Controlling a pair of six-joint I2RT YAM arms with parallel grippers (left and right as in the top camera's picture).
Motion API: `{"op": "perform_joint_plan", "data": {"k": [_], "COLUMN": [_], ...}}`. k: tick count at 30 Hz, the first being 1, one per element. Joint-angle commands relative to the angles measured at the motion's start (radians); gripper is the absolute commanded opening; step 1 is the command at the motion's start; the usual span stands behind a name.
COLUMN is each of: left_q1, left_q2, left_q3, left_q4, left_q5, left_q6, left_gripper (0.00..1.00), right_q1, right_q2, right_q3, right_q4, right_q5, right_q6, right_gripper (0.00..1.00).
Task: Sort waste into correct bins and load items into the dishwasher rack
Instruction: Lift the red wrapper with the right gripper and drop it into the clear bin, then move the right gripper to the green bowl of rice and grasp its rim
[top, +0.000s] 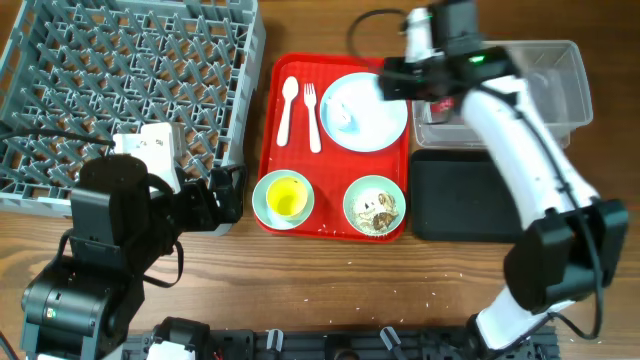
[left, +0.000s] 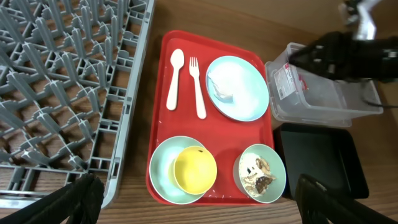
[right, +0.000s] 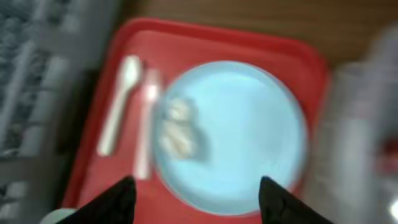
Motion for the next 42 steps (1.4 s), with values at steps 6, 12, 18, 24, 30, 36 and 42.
{"op": "perform_joint_plan", "data": {"k": [6,12,18,24,30,36,42], "left_q1": [0.003,0.003,0.003,0.003,0.003,0.003,0.003], "left_q2": [-0.006,-0.006,-0.006,-0.006,-0.006,-0.006,-0.006], "left_q3": [0.019,0.019,0.019,0.019,0.019,0.019,0.019], "left_q4": [0.002,0.002,0.002,0.002,0.002,0.002,0.002], "left_q5": [-0.006,-0.006,-0.006,-0.006,-0.006,-0.006,-0.006], "left_q6": [0.016,0.016,0.016,0.016,0.016,0.016,0.016], "left_gripper": [1.00,1.00,1.00,1.00,1.00,1.00,1.00], "right_q1": [0.217,0.206,0.150,-0.105,-0.203,-0.056,0.382], "right_q2": [0.307,0.380,0.090,-0.047,-0.068,-0.357,-0.328], "right_q3": [-0.003,0.000,0.000,-0.008,-0.033,-0.044,-0.247], "right_q4": [0.163,0.157,0.010,-0.101,-0.093,-0.284,-0.281], "right_q5": [0.316,0.312,0.396,0.428,0.169,-0.043,0.241], "right_q6": [0.246,0.240,0.218,0.217,0.088,0.095,0.497], "right_gripper": [0.77,0.22,0.04,0.05,0.73,0.75,0.63]}}
